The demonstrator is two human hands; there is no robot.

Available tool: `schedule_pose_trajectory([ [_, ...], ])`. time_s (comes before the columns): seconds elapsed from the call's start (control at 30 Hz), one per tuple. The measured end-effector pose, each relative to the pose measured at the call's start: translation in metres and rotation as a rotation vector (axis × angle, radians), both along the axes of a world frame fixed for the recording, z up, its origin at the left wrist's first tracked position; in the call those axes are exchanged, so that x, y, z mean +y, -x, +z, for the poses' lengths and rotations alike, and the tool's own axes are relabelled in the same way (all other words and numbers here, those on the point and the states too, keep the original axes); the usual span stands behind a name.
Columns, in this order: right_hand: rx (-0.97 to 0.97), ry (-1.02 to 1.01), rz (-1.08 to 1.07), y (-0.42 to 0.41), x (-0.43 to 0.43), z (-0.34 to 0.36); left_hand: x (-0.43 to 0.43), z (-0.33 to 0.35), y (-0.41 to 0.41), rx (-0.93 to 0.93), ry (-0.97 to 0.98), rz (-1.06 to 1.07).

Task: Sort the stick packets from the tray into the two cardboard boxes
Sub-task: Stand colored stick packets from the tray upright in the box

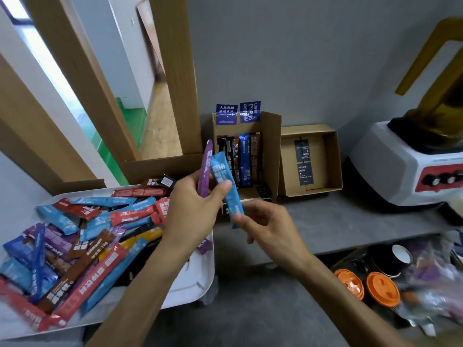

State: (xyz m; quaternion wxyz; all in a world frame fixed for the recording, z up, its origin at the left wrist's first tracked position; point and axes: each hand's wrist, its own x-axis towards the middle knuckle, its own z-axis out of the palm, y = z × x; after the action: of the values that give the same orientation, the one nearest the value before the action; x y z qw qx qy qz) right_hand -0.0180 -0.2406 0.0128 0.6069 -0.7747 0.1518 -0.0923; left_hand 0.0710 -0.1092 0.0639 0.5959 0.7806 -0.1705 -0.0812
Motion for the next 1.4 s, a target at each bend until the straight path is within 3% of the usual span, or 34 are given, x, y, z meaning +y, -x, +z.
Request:
schedule_pose_trajectory([
  [0.13, 0.094, 0.127, -0.234, 0.014, -0.032, -0.021, -0.051, 0.008, -0.027, -0.206, -0.138, -0.02],
  [0.3, 0.133, 0.17, -0.223, 0.028, -0.061, -0.034, -0.109, -0.017, -0.059, -0.348, -0.372, -0.01],
  [0.43, 0.14, 0.182, -0.227, 0.032, -0.071, -0.04, -0.124, -0.038, -0.069, -0.338, -0.429, 0.034],
  [0.57, 0.122, 0.179, -0.206, 0.031, -0.075, -0.04, -0.125, -0.049, -0.068, -0.46, -0.465, 0.077],
  [0.73, 0.115, 0.197, -0.197, 0.025, -0.082, -0.039, -0.126, -0.053, -0.057, -0.551, -0.357, 0.069],
  [0.83, 0.096, 0.196, -0.217, 0.019, -0.087, -0.039, -0.124, -0.065, -0.055, -0.498, -0.361, -0.049],
  [0.97, 0.072, 0.274, -0.219, -0.001, -0.089, -0.039, -0.122, -0.077, -0.063, -0.335, -0.317, -0.039],
  [1.1, 0.064, 0.36, -0.188, -0.015, -0.086, -0.04, -0.119, -0.073, -0.059, -0.152, -0.148, -0.001],
  [1.27, 0.044, 0.276, -0.194, -0.011, -0.084, -0.043, -0.127, -0.058, -0.041, 0.066, 0.039, 0.049],
  [1.4, 0.071, 0.277, -0.163, -0.014, -0.088, -0.041, -0.134, -0.049, -0.05, 0.008, 0.009, 0.07],
])
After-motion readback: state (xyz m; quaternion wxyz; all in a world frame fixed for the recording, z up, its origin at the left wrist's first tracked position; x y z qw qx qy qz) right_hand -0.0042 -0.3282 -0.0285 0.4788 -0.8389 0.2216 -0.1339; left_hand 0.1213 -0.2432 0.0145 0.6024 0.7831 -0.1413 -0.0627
